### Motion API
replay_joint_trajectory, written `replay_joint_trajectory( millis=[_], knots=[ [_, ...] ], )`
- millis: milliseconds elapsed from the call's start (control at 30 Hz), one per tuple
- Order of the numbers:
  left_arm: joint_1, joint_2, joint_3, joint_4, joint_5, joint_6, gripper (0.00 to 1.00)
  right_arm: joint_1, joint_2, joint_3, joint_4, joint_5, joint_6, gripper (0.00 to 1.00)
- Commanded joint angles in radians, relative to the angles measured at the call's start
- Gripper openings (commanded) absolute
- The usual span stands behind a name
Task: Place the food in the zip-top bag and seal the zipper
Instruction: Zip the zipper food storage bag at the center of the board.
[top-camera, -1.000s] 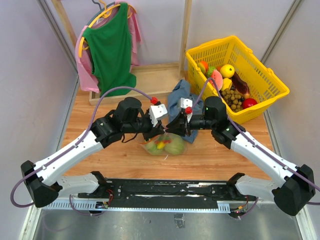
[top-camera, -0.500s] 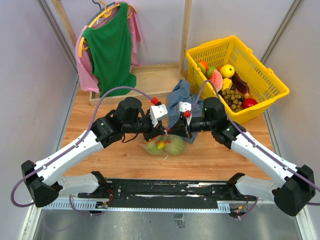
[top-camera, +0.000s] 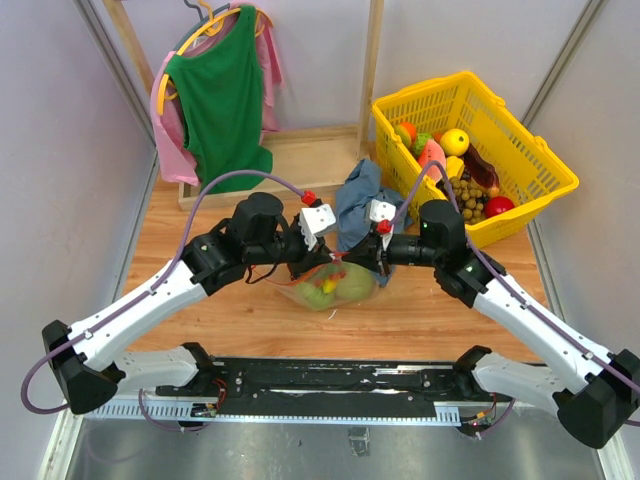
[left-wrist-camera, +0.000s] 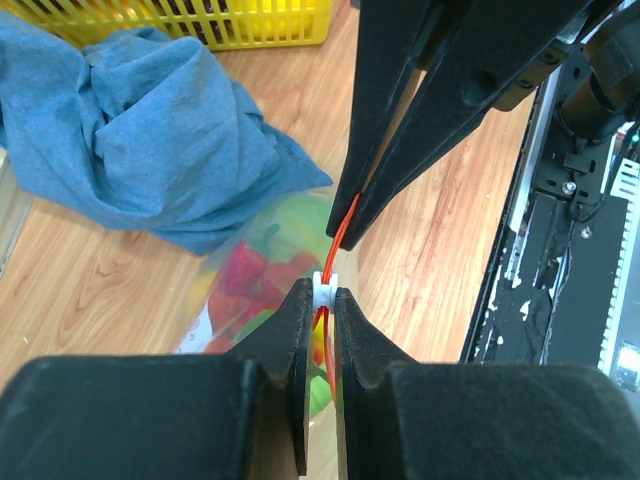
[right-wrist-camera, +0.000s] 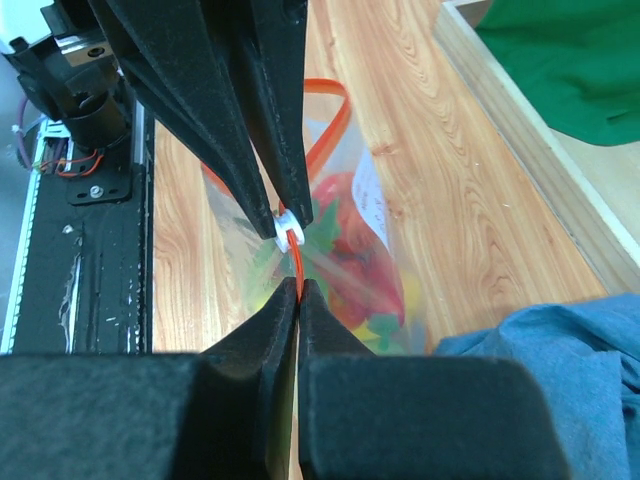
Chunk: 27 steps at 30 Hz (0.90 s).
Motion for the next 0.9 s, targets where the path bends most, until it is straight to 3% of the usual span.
replay_joint_trajectory(
  millis=[0,467,867],
  knots=[
    [0.001,0.012,0.034,-0.046,-0.058,0.001,0.07,-0.016,-0.042,-0.015,0.04,0.06,0.039,0.01],
    [0.001,-0.014,0.011,-0.064,-0.104,-0.012,0.06,-0.091,-0.124,-0.065,0.074,0.221,0.135,0.01],
    [0.0,-0.046,-0.016,-0.101,-0.165,-0.137,0.07,-0.131,-0.172,-0.106,0.032,0.365,0.222,0.01]
  ],
)
